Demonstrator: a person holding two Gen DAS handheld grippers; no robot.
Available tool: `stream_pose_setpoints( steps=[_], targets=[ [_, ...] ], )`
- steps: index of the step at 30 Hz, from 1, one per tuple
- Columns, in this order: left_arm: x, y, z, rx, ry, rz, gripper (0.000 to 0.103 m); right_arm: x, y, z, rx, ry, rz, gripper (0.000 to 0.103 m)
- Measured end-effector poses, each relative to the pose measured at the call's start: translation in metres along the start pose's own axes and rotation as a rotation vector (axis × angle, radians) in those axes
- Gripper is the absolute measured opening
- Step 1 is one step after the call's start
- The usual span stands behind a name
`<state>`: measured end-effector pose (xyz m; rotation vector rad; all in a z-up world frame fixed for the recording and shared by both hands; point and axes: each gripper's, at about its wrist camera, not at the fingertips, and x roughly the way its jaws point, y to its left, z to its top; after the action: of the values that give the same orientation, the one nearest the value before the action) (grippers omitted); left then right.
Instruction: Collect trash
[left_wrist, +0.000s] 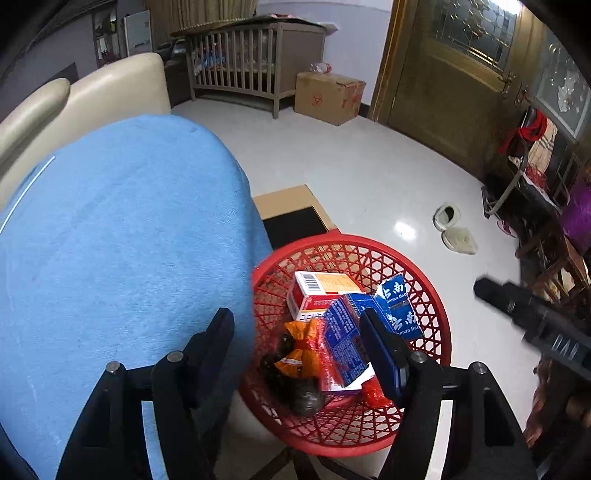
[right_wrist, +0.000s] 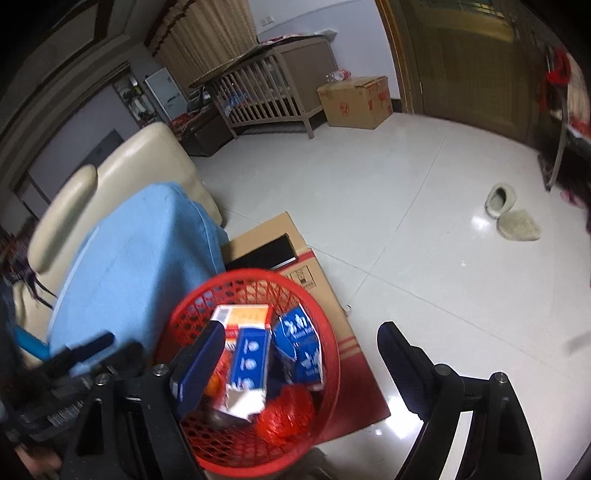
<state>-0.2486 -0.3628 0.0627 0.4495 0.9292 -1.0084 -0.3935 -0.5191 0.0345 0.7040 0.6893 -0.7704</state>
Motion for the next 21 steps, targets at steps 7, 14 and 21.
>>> stream_pose_setpoints(
  steps=[7, 14, 21],
  targets=[
    [-0.027, 0.024, -0.015, -0.026, -0.056, 0.053, 0.071, -0.012, 0.027, -0.037, -0.091, -0.017, -0.041, 0.087],
    [-0.062, 0.054, -0.040, -0.074, -0.121, 0.132, 0.085, -0.031, 0.071, -0.074, -0.230, -0.055, -0.031, 0.087],
    [-0.081, 0.068, -0.060, -0.106, -0.142, 0.169, 0.085, -0.041, 0.100, -0.088, -0.292, -0.104, -0.074, 0.087]
  ],
)
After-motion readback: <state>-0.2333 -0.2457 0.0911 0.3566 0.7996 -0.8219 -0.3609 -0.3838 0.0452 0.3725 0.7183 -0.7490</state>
